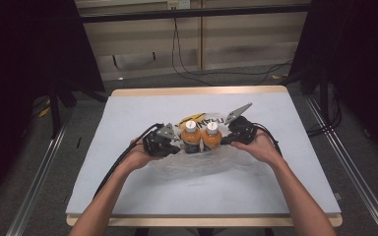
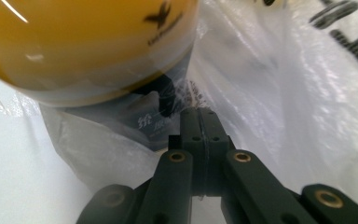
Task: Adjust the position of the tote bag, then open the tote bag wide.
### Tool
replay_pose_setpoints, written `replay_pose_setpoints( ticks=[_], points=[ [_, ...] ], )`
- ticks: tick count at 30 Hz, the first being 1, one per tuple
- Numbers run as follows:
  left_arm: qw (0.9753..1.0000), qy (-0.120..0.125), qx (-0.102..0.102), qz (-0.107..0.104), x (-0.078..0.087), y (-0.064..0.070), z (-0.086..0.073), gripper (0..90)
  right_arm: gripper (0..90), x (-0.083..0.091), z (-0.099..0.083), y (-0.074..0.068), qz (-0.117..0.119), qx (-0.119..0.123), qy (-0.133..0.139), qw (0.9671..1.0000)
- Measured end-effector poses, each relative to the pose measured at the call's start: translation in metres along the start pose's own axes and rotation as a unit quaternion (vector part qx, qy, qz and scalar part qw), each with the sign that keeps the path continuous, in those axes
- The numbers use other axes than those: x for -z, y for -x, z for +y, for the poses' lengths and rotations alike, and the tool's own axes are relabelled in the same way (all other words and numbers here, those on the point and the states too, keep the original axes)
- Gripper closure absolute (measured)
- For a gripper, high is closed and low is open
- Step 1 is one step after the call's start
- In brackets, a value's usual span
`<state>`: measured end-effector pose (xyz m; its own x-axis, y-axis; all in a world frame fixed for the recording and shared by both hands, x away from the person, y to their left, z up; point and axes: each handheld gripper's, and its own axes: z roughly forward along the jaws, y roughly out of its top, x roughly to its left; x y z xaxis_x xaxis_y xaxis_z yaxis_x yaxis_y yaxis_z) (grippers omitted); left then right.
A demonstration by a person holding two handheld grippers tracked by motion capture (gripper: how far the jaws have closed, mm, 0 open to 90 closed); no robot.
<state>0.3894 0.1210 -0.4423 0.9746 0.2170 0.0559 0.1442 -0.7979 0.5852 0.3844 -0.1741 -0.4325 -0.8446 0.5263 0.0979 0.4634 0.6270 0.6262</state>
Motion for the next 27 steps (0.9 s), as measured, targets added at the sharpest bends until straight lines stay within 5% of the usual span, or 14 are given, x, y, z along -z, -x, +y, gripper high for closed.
replay_pose_setpoints(
  ticks=[8,14,27],
  points=[
    [0.9996,-0.017,0.012,-0.017,-0.023,-0.004,-0.009,90.0,90.0,-0.015,-0.005,0.006,0.005,-0.008,-0.026,0.9996],
    [0.9989,-0.044,-0.009,0.009,-0.018,-0.005,-0.01,90.0,90.0,-0.026,-0.009,0.006,-0.016,-0.003,-0.058,0.9982],
    [0.9968,-0.07,0.002,0.04,-0.009,-0.016,-0.02,90.0,90.0,-0.021,-0.017,0.008,-0.066,0.019,-0.104,0.9922]
  ],
)
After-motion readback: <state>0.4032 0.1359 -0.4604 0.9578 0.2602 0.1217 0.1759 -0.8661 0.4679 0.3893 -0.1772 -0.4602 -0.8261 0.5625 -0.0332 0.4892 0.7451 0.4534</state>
